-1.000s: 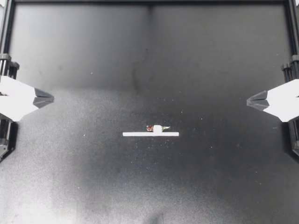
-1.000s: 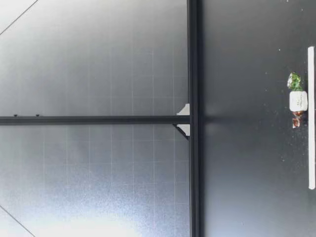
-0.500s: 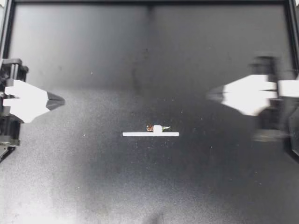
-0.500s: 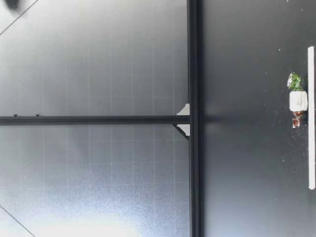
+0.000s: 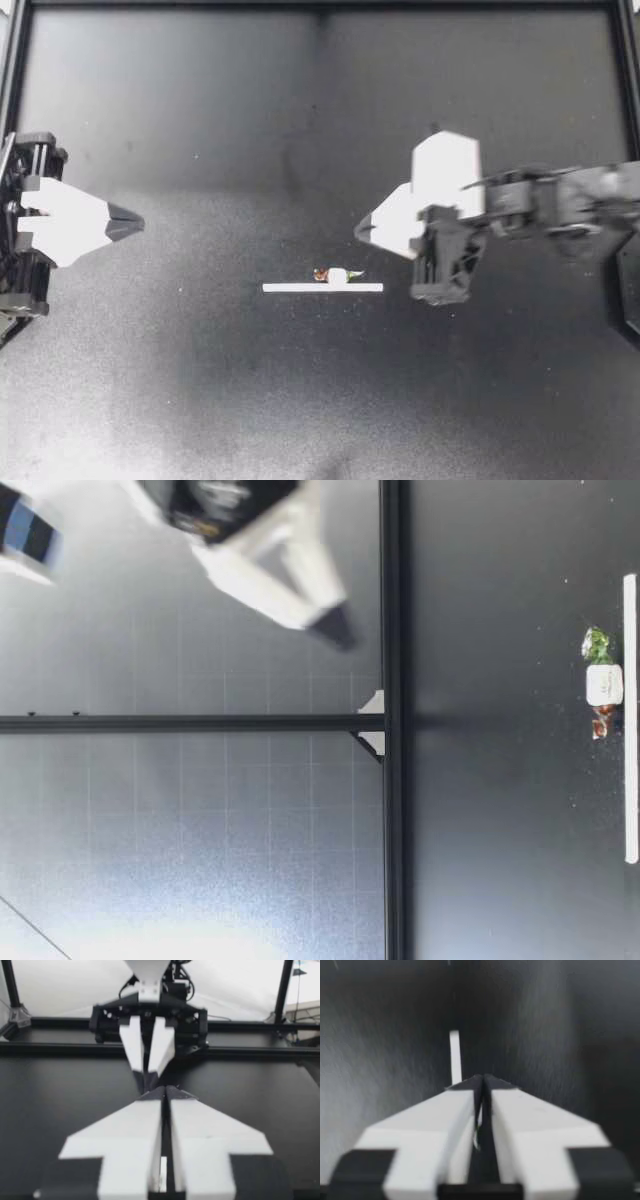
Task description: Pick up the candy and unwrap it.
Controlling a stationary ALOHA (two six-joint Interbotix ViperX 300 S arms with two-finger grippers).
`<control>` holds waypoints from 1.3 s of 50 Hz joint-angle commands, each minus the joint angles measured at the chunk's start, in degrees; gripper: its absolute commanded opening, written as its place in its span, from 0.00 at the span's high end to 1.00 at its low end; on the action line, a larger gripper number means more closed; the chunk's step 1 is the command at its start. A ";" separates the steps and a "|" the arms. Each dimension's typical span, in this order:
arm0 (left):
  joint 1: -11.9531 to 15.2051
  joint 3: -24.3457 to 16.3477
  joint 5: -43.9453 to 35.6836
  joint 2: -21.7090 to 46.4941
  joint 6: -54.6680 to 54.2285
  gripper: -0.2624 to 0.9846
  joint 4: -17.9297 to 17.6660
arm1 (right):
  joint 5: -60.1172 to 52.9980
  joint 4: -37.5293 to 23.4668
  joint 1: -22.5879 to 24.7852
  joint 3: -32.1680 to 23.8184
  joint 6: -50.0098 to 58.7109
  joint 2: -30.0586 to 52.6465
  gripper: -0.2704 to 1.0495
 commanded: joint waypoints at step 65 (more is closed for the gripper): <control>0.09 -0.26 -0.53 0.26 0.44 0.87 -0.09 | 7.03 -0.18 1.05 -7.21 0.26 19.95 0.61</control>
